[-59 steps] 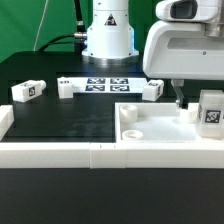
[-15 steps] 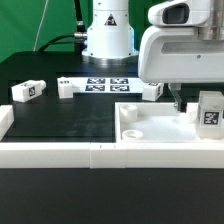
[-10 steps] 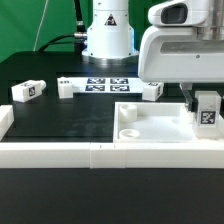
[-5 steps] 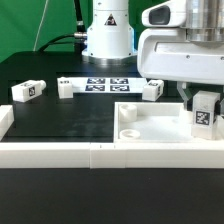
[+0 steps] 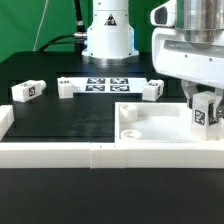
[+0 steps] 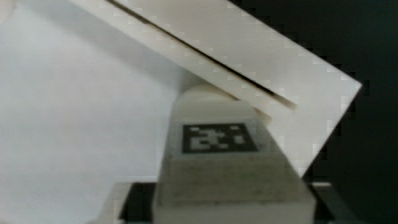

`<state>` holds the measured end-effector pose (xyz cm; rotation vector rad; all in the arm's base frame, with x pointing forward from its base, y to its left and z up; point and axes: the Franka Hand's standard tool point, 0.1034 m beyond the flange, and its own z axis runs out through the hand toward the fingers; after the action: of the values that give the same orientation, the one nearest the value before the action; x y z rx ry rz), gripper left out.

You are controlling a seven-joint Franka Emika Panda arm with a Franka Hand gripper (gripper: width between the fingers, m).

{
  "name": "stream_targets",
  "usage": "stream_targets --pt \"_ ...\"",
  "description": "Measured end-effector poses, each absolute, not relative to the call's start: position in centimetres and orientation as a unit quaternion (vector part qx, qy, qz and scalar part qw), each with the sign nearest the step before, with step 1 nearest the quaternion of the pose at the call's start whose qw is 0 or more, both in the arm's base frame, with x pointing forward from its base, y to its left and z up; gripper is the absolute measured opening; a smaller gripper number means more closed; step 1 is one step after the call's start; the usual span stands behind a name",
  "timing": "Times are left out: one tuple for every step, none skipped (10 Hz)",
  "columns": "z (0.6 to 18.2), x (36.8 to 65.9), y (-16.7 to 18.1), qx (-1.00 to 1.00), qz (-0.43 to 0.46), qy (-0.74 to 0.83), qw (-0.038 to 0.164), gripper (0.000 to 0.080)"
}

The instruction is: Assemble one leg

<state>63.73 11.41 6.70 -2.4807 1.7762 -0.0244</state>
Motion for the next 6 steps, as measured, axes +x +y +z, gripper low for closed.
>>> stream_targets --pt "6.70 63.72 11.46 -0.785 -0.006 0.618 0.046 0.0290" --pt "6.70 63.72 11.46 -0.764 -0.004 0.643 0.046 0.0290" --pt "6.70 63.72 11.50 -0.733 -0.001 0.679 0.047 0.0290" --pt "6.69 63.71 11.56 -0.707 0.002 0.705 0.049 0.0290" --pt "6.68 63.70 11.61 -0.679 0.006 0.733 0.050 0.0290" --pt "6.68 63.70 11.68 -0.658 0.007 0.751 0.050 0.0290"
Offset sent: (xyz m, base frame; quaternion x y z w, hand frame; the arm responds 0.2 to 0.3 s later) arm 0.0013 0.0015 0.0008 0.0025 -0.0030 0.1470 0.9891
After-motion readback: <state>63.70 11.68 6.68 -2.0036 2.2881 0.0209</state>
